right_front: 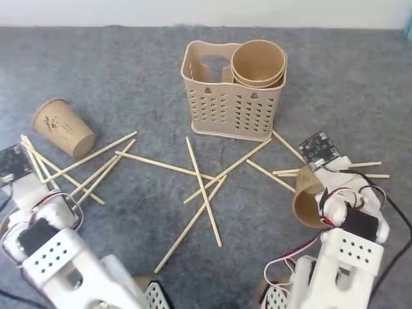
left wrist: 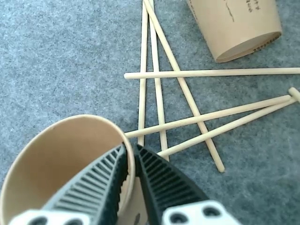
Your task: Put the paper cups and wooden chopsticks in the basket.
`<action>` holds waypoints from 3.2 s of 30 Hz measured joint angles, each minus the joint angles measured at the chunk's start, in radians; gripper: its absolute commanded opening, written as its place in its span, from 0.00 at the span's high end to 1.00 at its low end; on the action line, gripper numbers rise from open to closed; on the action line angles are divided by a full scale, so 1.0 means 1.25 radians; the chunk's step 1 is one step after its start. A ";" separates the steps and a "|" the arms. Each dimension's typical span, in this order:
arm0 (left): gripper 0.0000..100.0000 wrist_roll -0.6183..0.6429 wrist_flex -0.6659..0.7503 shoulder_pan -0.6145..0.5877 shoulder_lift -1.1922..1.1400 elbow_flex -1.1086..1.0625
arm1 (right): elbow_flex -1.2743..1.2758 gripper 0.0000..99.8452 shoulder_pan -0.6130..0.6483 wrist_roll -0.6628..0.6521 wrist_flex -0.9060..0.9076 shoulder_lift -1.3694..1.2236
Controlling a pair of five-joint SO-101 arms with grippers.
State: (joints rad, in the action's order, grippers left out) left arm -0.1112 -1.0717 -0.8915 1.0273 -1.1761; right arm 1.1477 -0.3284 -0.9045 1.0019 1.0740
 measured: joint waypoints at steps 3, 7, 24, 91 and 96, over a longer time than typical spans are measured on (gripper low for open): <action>0.99 0.000 0.000 0.000 0.000 0.000 | -0.025 0.99 -0.018 0.064 -0.001 -0.001; 0.99 0.000 0.000 0.000 0.000 0.000 | -0.088 0.99 -0.036 0.125 0.023 -0.001; 0.99 0.000 0.000 0.000 0.000 0.000 | -0.660 0.99 -0.033 0.330 0.490 -0.210; 0.99 -0.001 0.068 0.020 0.005 -0.041 | -1.850 0.87 0.374 0.695 0.605 -0.971; 0.99 -0.001 0.068 0.020 0.005 -0.041 | -1.781 1.00 0.313 0.736 0.605 -0.805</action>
State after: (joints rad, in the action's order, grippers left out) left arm -0.1128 -0.9874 -0.8669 1.0334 -1.2267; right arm -1.0787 0.0629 0.0161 1.7584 0.0675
